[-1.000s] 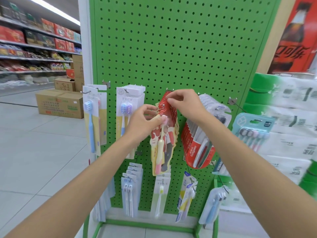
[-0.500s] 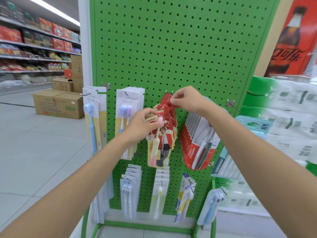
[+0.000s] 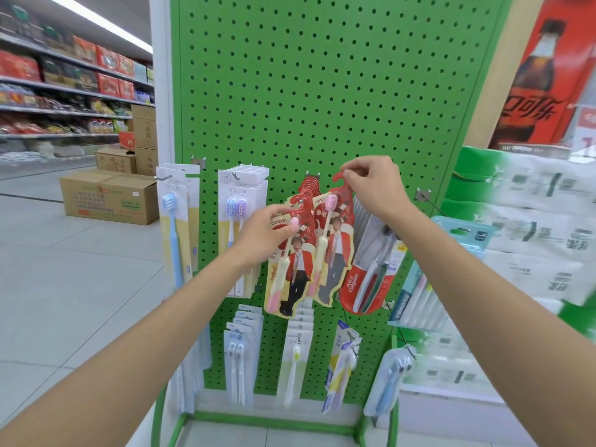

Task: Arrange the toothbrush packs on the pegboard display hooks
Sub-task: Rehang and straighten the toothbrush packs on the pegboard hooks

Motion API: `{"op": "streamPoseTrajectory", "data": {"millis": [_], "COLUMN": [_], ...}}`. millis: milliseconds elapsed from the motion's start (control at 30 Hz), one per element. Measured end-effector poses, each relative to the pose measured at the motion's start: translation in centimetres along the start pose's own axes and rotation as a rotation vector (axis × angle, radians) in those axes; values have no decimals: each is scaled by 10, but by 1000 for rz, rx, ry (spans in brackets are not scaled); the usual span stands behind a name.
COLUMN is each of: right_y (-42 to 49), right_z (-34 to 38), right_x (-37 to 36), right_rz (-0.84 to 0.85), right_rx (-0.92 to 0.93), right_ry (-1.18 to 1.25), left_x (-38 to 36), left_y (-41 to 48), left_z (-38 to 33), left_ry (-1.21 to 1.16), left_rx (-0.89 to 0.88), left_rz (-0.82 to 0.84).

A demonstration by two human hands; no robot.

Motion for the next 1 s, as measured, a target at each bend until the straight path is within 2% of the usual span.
{"op": "streamPoseTrajectory", "data": {"millis": [267,467,533,700,800,900,1000], "right_y": [-32,-68,-82,-120,-140,-159,-175], "right_z": [15,21,21,20,19,12,4], "right_x": [15,-4,-13,-39,-55,-71,-84], "right_rz": [-215,-115,-83,-48,-48,-63,-86], "right_rx": [110,129,126,69,19,-36,-85], "right_ry": [-66,-39,-26,79,181,253,341], "left_x": [0,2,-4,-32,-43,-46,-44], "left_y": [-8,-32,-40,-55,-66,-75,-77], "left_z": [-3,-2,3,42,69,85,91], "left_ry": [96,157,66,-92,-181,-296,-221], "left_rx": [-30,-149,-159,-37,63,123,105], "left_rz": [-109,-352,-299,56,192,224,203]}}
Point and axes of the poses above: each hand's wrist, its own y-axis towards the middle knuckle, its own x-axis out of the back of the hand, z = x × y, the point moved 5 cm from there along y, towards the middle knuckle, and after that the axes turned 13 degrees about x, right-handed, at the moved point
